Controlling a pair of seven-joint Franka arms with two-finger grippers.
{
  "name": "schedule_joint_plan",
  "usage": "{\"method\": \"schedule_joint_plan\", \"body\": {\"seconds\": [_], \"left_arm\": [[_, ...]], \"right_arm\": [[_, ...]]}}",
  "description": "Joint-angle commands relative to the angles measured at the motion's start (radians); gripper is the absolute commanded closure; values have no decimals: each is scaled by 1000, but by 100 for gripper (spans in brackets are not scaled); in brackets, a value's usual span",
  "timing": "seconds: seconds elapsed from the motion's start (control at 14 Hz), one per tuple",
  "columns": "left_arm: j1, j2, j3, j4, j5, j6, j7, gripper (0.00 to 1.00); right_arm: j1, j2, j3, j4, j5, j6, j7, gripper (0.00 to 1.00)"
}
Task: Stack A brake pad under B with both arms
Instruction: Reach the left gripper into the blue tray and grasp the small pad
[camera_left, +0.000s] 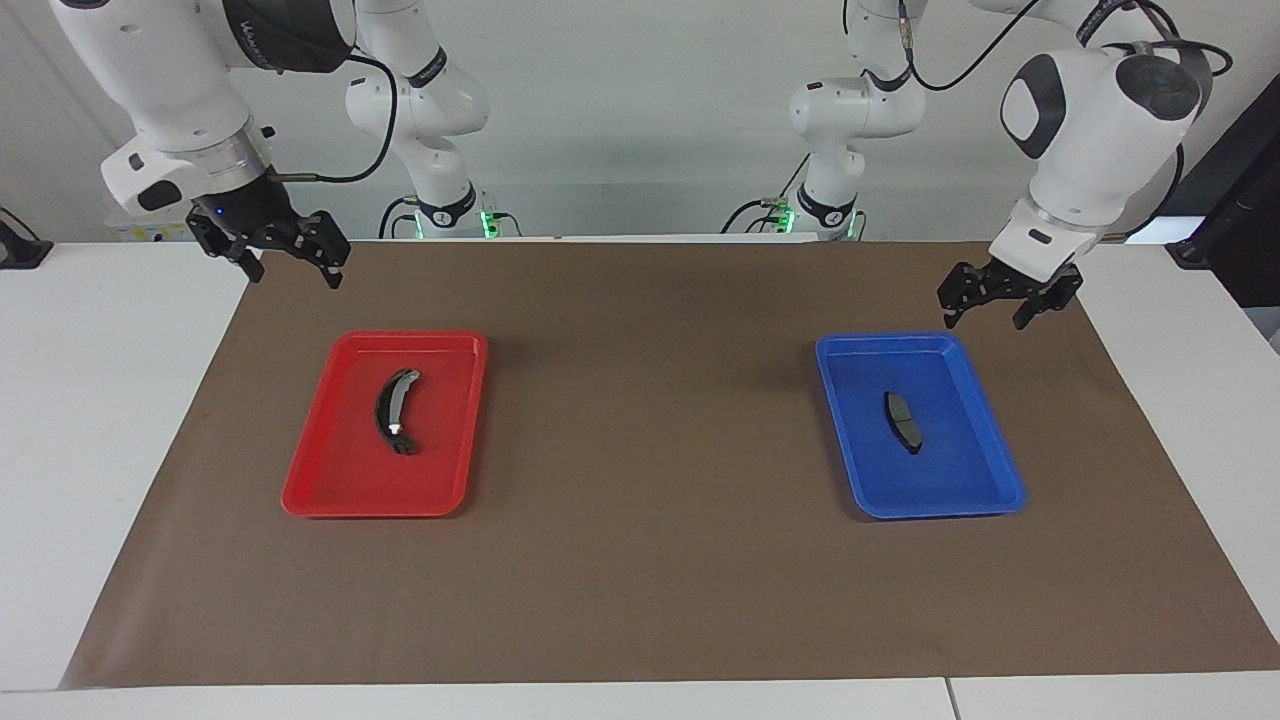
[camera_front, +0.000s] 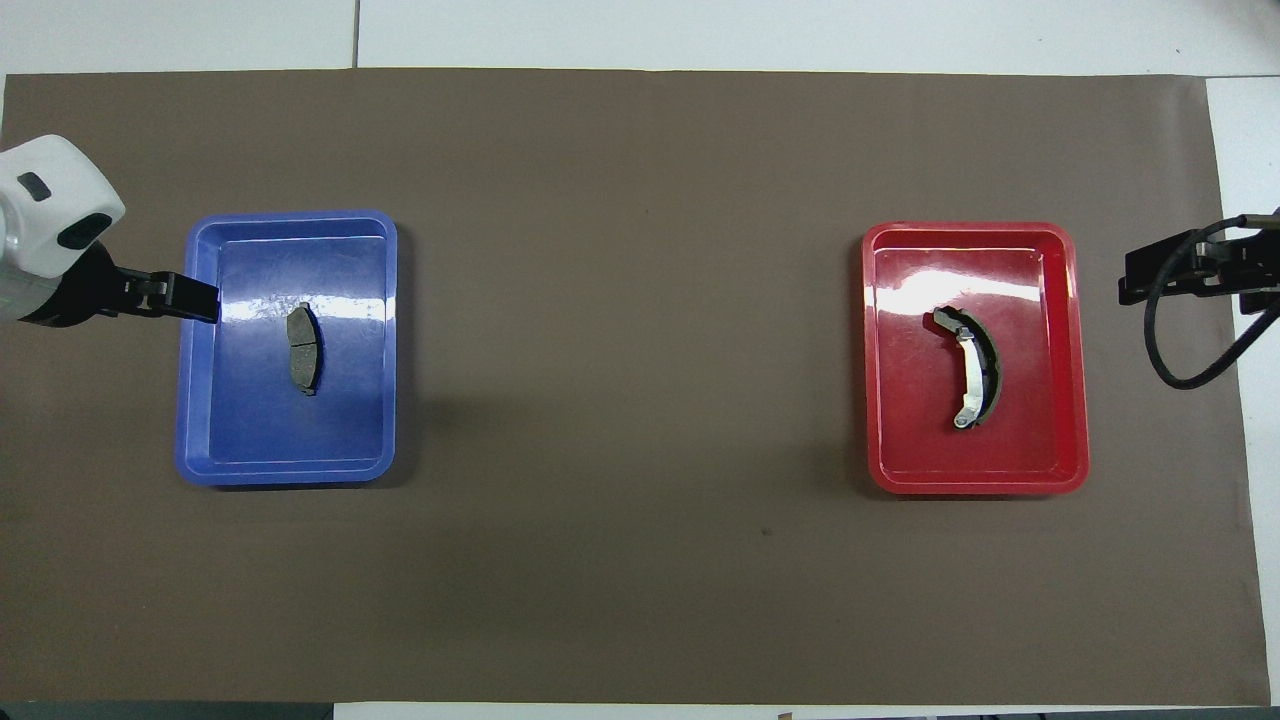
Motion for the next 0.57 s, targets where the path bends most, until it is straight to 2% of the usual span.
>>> {"method": "schedule_joint_plan", "body": {"seconds": [0.0,0.14,0.36,0.5], "left_arm": [[-6,13,5,-133,-8,168,6,3],[-7,39,5,-210,-8,270,8,3],[-12,106,4,-252,-8,368,2,3],[-13,130,4,-319,-8,468,-1,5]], "right_arm": [[-13,-25,5,-42,-5,22,-21,0],[-14,-31,4,-49,7,19,-12,0],[-5,-34,5,-44,10,19,-15,0],[-4,-34,5,-41,10,16,-18,0]]}}
